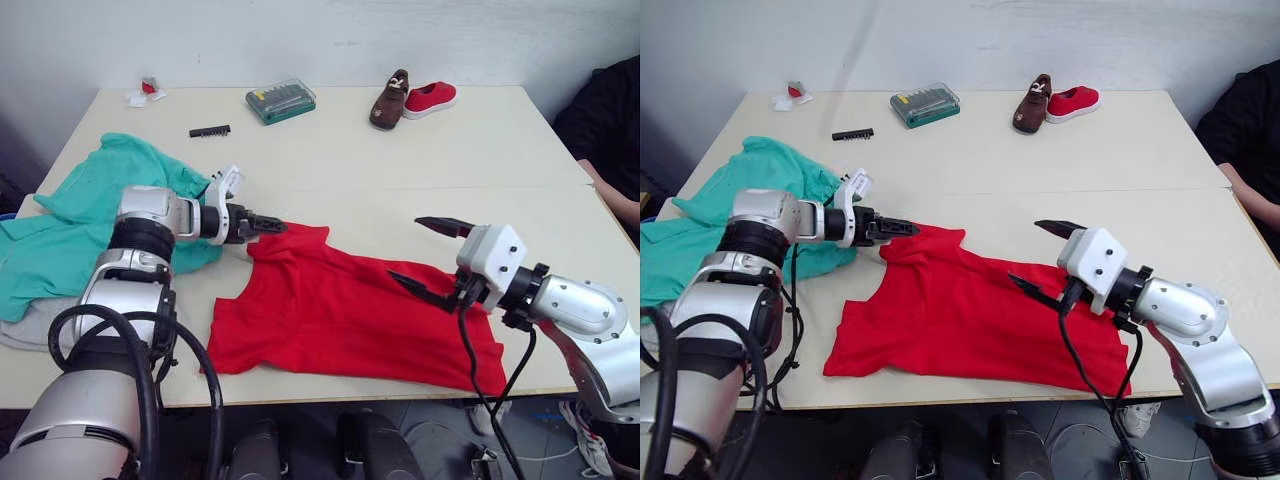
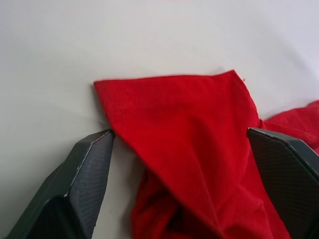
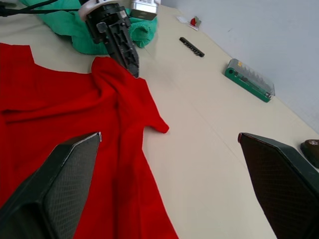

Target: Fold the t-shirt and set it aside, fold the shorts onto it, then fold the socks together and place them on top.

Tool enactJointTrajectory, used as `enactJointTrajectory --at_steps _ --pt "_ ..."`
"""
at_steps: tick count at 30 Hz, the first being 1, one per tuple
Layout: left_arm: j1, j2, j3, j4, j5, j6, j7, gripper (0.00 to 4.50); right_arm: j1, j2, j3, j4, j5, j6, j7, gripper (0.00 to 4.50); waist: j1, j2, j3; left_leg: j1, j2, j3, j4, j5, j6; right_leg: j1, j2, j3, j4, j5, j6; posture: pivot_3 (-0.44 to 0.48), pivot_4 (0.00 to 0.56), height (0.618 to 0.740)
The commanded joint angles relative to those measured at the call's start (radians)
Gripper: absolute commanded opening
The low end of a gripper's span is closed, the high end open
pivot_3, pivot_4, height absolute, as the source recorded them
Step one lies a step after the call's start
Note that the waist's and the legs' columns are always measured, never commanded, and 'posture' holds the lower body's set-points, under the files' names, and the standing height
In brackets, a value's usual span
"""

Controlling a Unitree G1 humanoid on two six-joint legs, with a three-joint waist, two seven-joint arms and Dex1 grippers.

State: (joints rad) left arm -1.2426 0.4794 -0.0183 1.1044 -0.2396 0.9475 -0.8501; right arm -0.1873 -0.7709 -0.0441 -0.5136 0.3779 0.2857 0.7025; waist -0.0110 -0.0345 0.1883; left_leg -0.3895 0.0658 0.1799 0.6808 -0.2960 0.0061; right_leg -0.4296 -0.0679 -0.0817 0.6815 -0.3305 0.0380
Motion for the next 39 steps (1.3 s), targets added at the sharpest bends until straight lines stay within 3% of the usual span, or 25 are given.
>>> enactJointTrajectory --at_steps 1,4,16,21,27,30,33,39 --pt "-0.038 -0.017 0.024 0.057 0.021 -0.011 0.032 4.43 -0.022 0.012 -0.008 -0.057 0.003 0.010 -0.005 4.50 0.002 0.000 0.000 0.000 0.000 0.000 0.000 0.000 0.000 0.000 0.000 0.000 0.000 0.000 0.000 0.000 0.150 0.740" --pt "-0.037 -0.036 0.028 0.079 0.046 -0.060 0.058 3.86 -0.030 0.031 -0.009 -0.095 0.114 0.092 0.021 4.50 0.004 0.000 0.000 0.000 0.000 0.000 0.000 0.000 0.000 0.000 0.000 0.000 0.000 0.000 0.000 0.000 0.150 0.740" --pt "-0.048 -0.057 0.092 0.106 0.047 -0.131 0.067 0.03 -0.041 0.047 -0.019 -0.114 0.156 0.189 0.012 4.50 0.006 0.000 0.000 -0.001 -0.001 -0.001 0.000 0.000 0.001 0.000 -0.002 -0.002 0.000 0.000 0.000 0.000 0.150 0.740" --pt "-0.048 -0.058 0.134 0.102 0.028 -0.179 0.055 0.03 -0.028 0.040 -0.026 -0.118 0.165 0.203 0.017 4.50 0.005 0.000 0.000 0.000 0.000 -0.001 0.000 0.000 0.000 0.000 -0.002 -0.002 0.000 0.000 0.000 0.000 0.150 0.740" --pt "-0.035 -0.049 0.134 0.084 0.043 -0.294 -0.052 0.03 0.018 0.023 -0.034 -0.130 0.148 0.201 0.017 4.50 0.007 0.000 0.000 -0.001 -0.001 0.000 0.000 0.000 0.000 0.000 -0.002 -0.002 0.000 0.000 0.000 0.000 0.150 0.740" --pt "0.008 -0.028 0.076 0.013 0.071 -0.455 -0.250 0.03 0.046 0.013 -0.044 -0.140 0.148 0.203 0.018 4.50 0.005 0.000 0.000 -0.001 -0.001 0.000 0.000 0.000 0.000 0.000 -0.002 -0.002 0.000 0.000 0.000 0.000 0.150 0.740" --pt "0.042 -0.011 0.035 -0.033 0.091 -0.544 -0.366 0.03 0.064 0.006 -0.052 -0.147 0.152 0.208 0.019 4.50 0.003 0.000 0.000 -0.001 0.000 0.000 0.000 0.000 0.000 0.000 -0.001 -0.002 0.000 0.000 0.000 0.000 0.150 0.740" --pt "0.246 0.061 -0.045 -0.311 0.101 -0.879 -0.637 0.03 0.108 -0.006 -0.089 -0.123 0.159 0.224 0.023 4.50 -0.004 0.000 0.000 0.000 0.000 0.000 -0.001 0.000 0.000 0.000 -0.001 -0.002 -0.001 0.000 0.000 0.000 0.150 0.740"
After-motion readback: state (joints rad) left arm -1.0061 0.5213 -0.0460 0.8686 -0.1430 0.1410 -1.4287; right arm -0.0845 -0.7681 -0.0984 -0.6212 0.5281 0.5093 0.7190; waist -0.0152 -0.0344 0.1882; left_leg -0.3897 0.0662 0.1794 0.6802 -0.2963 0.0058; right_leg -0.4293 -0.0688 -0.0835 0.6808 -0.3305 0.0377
